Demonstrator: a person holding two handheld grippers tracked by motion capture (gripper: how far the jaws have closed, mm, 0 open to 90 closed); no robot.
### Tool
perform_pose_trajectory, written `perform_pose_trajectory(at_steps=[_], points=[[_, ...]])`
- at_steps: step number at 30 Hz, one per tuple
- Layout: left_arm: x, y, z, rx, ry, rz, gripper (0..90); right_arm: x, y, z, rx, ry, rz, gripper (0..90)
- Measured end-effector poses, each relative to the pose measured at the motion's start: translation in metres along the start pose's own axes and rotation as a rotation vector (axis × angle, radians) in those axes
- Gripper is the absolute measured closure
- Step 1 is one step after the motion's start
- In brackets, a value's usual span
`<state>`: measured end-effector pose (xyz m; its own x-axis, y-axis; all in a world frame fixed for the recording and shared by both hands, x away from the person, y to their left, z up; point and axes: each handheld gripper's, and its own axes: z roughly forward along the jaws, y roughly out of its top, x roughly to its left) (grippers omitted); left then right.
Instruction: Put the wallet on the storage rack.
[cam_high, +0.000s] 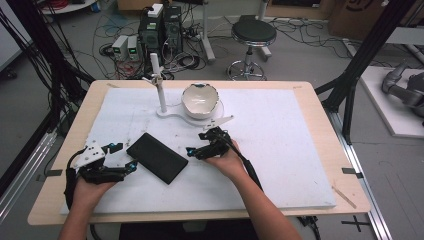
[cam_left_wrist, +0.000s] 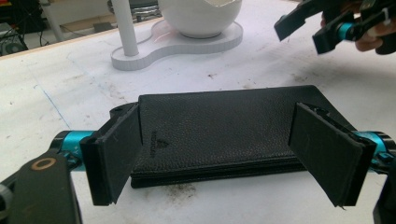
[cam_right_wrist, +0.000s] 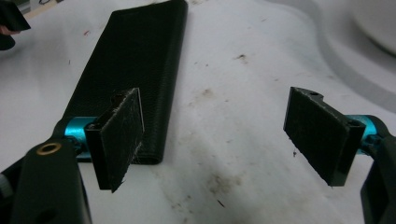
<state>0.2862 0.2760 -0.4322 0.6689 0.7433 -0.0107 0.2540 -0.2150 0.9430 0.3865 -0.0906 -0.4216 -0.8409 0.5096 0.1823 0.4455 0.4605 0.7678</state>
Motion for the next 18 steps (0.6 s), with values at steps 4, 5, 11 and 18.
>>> perform_pose_trajectory(at_steps=[4, 5, 11, 18], points=[[0.0, 0.0, 0.0, 0.002, -0.002, 0.002, 17.7, 0.008, 0.0, 0.015, 0.021, 0.024, -0.004, 20.4], [0.0, 0.0, 0.0, 0.002, -0.002, 0.002, 17.7, 0.01, 0.0, 0.018, 0.027, 0.033, -0.004, 20.4], [-0.001, 0.0, 0.0, 0.002, -0.002, 0.003, 17.7, 0.02, -0.004, 0.04, 0.115, 0.088, 0.012, 20.7], [-0.001, 0.0, 0.001, 0.003, -0.003, 0.004, 17.7, 0.024, -0.005, 0.043, 0.125, 0.119, 0.008, 24.0]])
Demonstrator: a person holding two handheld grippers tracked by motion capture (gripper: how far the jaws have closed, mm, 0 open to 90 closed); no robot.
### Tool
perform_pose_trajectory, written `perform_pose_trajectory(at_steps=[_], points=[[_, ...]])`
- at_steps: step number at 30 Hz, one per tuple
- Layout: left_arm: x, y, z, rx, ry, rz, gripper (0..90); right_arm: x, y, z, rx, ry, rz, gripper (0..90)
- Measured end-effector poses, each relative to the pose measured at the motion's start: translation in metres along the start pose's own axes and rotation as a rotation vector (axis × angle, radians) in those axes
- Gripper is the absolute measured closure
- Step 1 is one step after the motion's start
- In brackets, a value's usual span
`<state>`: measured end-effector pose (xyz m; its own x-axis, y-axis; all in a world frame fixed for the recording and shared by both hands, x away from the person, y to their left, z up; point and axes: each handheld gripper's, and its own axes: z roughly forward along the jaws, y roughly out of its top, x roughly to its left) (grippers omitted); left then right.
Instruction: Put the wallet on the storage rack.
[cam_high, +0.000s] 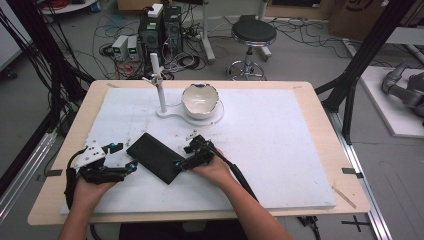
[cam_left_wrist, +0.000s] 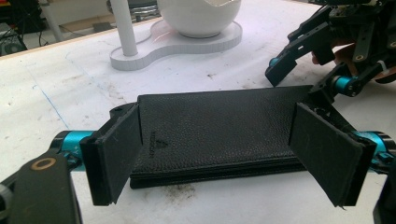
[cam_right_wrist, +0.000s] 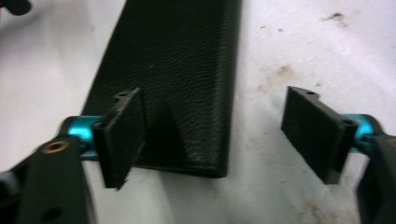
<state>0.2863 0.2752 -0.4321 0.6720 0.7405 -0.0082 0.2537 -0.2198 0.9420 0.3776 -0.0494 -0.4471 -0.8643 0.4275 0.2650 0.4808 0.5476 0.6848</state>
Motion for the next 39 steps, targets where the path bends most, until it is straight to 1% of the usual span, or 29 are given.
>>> perform_pose_trajectory(at_steps=[1, 2, 3, 5, 8, 9, 10, 11, 12, 14, 16, 18, 19, 20, 21, 22, 23, 24, 26, 27, 29, 31, 33, 35, 39], points=[[0.0, 0.0, 0.0, -0.003, 0.0, -0.001, 17.7, 0.001, 0.0, 0.001, 0.002, 0.005, -0.007, 24.0], [0.0, 0.0, 0.0, -0.002, 0.001, 0.0, 17.7, 0.003, 0.0, 0.001, 0.008, 0.007, -0.004, 24.9], [-0.001, 0.0, 0.0, -0.001, 0.001, 0.001, 17.7, 0.003, 0.0, 0.002, 0.01, 0.02, -0.01, 25.1], [-0.001, 0.0, 0.001, -0.002, 0.0, 0.003, 17.7, 0.005, 0.0, 0.002, 0.009, 0.013, -0.01, 25.8], [-0.001, 0.001, 0.001, 0.001, 0.001, 0.004, 17.7, 0.004, -0.001, 0.002, 0.003, 0.02, -0.011, 28.8], [-0.001, 0.001, 0.001, 0.001, 0.001, 0.004, 17.7, 0.005, -0.001, 0.001, 0.008, 0.019, -0.003, 33.5], [-0.001, 0.001, 0.0, 0.001, 0.001, 0.005, 17.7, 0.003, -0.002, 0.001, 0.004, 0.041, -0.004, 43.6], [-0.001, 0.001, 0.0, 0.001, 0.002, 0.006, 17.7, 0.002, -0.002, 0.001, 0.007, 0.079, 0.01, 44.4], [-0.001, 0.001, 0.0, 0.001, 0.003, 0.007, 17.7, 0.003, -0.003, 0.002, -0.002, 0.077, 0.012, 45.0], [-0.001, 0.001, 0.0, 0.001, 0.003, 0.007, 17.7, 0.003, -0.003, 0.001, -0.003, 0.071, 0.01, 48.8], [-0.002, 0.001, 0.001, 0.002, 0.002, 0.006, 17.7, 0.001, -0.004, 0.001, -0.006, 0.081, 0.033, 54.5], [-0.002, 0.001, 0.001, 0.002, 0.002, 0.008, 17.7, 0.0, -0.004, -0.001, -0.014, 0.08, 0.043, 61.7], [-0.002, 0.001, 0.001, 0.004, 0.002, 0.01, 17.7, -0.001, -0.004, -0.002, -0.021, 0.081, 0.039, 65.1], [-0.002, 0.001, 0.001, 0.003, 0.003, 0.01, 17.7, 0.001, -0.004, -0.003, -0.027, 0.07, 0.035, 68.8], [-0.002, 0.001, 0.001, 0.004, 0.004, 0.01, 17.7, 0.001, -0.005, -0.003, -0.039, 0.063, 0.018, 73.4], [-0.002, 0.001, 0.001, 0.003, 0.005, 0.01, 17.7, 0.002, -0.005, -0.004, -0.047, 0.06, 0.013, 77.2], [-0.002, 0.001, 0.001, 0.001, 0.007, 0.008, 17.7, 0.003, -0.004, -0.005, -0.049, 0.055, 0.003, 78.8], [-0.002, 0.001, 0.0, 0.002, 0.005, 0.008, 17.7, 0.004, -0.004, -0.005, -0.053, 0.045, -0.015, 79.9], [-0.001, 0.001, 0.0, -0.001, 0.008, 0.006, 17.7, 0.006, -0.004, -0.006, -0.051, 0.038, -0.031, 81.5], [-0.001, 0.001, -0.001, -0.003, 0.01, 0.004, 17.7, 0.007, -0.003, -0.007, -0.047, 0.032, -0.029, 82.0], [0.0, 0.001, -0.002, -0.006, 0.009, 0.002, 17.7, 0.008, -0.003, -0.009, -0.044, 0.036, -0.029, 82.7], [0.001, 0.001, -0.003, -0.01, 0.009, -0.002, 17.7, 0.009, -0.002, -0.014, -0.055, 0.039, -0.04, 83.2], [0.001, 0.0, -0.004, -0.012, 0.008, -0.008, 17.7, 0.01, 0.0, -0.022, -0.069, 0.036, -0.066, 83.5], [0.001, 0.0, -0.004, -0.014, 0.003, -0.012, 17.7, 0.012, 0.001, -0.033, -0.074, 0.017, -0.091, 83.7], [-0.001, 0.002, -0.003, -0.022, -0.016, -0.012, 17.7, 0.01, 0.001, -0.055, -0.08, -0.013, -0.122, 83.9]])
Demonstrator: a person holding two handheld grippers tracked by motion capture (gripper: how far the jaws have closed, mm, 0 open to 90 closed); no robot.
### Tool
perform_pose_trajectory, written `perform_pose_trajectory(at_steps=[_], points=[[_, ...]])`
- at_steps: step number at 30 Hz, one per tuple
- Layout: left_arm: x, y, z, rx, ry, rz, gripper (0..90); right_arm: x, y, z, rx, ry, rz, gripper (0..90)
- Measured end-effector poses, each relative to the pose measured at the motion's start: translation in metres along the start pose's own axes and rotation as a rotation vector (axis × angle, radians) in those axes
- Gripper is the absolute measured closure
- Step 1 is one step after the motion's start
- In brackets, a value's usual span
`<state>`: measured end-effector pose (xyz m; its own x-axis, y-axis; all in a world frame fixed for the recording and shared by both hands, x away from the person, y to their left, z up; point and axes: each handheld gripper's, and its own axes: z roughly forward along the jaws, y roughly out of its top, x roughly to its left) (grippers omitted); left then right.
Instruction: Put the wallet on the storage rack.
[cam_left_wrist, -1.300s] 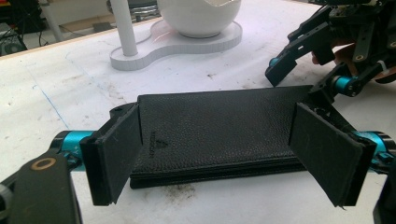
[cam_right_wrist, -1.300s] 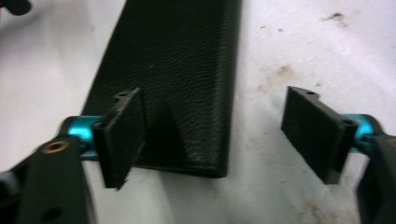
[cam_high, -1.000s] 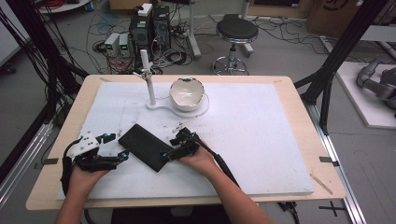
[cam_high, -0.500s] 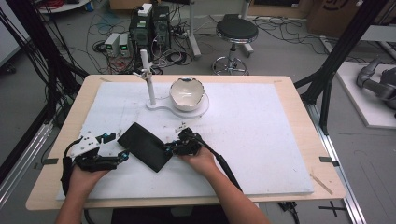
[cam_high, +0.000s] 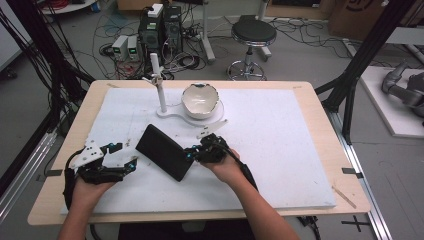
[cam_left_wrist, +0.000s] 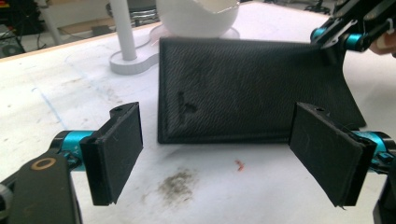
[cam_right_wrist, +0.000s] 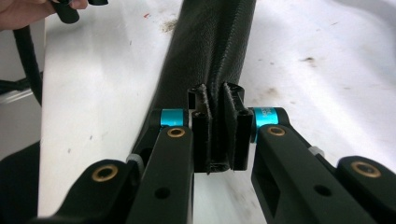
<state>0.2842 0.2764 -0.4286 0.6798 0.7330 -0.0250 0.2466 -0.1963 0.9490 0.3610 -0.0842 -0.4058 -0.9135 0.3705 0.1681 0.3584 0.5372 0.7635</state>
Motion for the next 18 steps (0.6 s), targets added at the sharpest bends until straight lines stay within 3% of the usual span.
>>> perform_pose_trajectory(at_steps=[12, 18], points=[[-0.01, 0.013, 0.013, -0.008, -0.086, -0.01, 17.7, -0.003, -0.009, -0.062, -0.032, -0.045, -0.095, 84.2], [-0.014, 0.027, 0.026, 0.0, -0.142, 0.013, 17.7, 0.0, -0.008, -0.08, -0.045, -0.02, -0.16, 84.2]])
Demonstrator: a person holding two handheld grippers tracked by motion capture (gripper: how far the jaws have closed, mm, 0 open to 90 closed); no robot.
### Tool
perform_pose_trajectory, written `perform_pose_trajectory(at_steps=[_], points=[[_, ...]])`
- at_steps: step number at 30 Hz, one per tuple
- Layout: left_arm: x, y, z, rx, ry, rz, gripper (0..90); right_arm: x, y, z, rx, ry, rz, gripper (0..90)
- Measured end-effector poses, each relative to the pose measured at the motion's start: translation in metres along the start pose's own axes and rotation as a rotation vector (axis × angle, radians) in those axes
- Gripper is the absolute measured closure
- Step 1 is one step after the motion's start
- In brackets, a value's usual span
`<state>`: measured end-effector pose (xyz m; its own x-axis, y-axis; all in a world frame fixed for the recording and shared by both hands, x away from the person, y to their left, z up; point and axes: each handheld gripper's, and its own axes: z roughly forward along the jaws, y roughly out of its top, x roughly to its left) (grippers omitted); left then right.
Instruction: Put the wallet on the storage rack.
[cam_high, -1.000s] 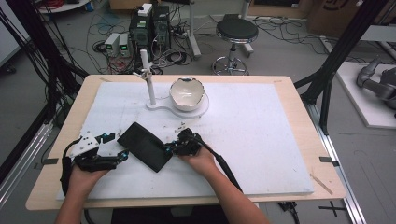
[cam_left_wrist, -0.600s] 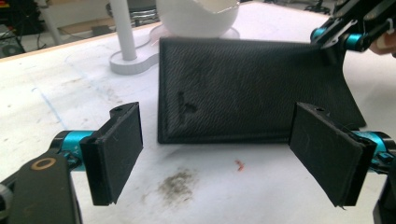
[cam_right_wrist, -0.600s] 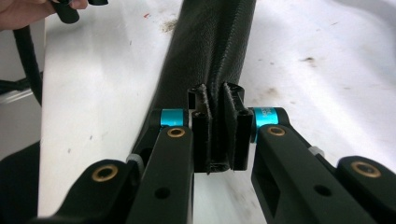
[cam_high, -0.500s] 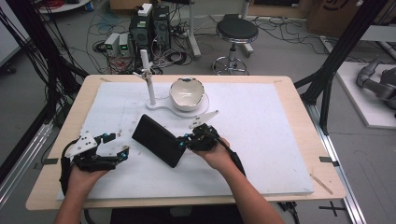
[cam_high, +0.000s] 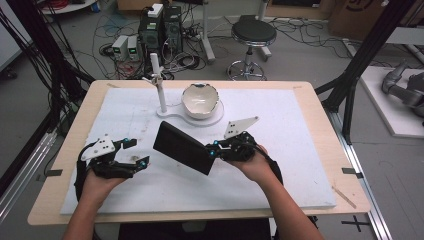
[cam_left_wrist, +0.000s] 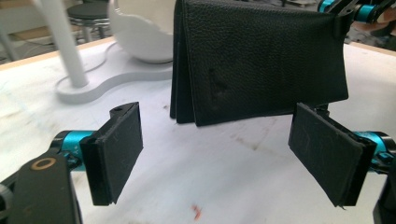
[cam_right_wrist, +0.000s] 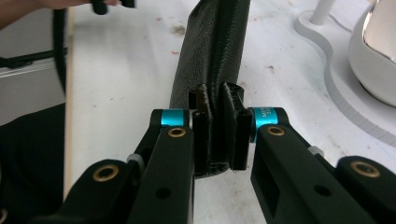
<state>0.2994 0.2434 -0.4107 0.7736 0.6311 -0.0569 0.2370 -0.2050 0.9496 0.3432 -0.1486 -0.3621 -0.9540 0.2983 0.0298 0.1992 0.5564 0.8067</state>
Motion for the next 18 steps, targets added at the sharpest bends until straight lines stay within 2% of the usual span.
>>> perform_pose_trajectory(at_steps=[8, 12, 15, 18], points=[[-0.003, 0.014, 0.018, 0.009, -0.077, 0.013, 17.7, 0.005, 0.001, -0.006, -0.013, 0.065, -0.095, 84.1], [-0.002, 0.015, 0.026, 0.017, -0.111, 0.001, 17.7, 0.008, 0.003, -0.005, -0.026, 0.092, -0.136, 84.1], [-0.002, 0.014, 0.03, 0.02, -0.162, -0.017, 17.8, 0.01, 0.003, -0.006, -0.037, 0.113, -0.159, 84.1], [-0.003, 0.014, 0.033, 0.027, -0.243, -0.022, 21.3, 0.011, 0.003, -0.006, -0.041, 0.133, -0.174, 84.1]])
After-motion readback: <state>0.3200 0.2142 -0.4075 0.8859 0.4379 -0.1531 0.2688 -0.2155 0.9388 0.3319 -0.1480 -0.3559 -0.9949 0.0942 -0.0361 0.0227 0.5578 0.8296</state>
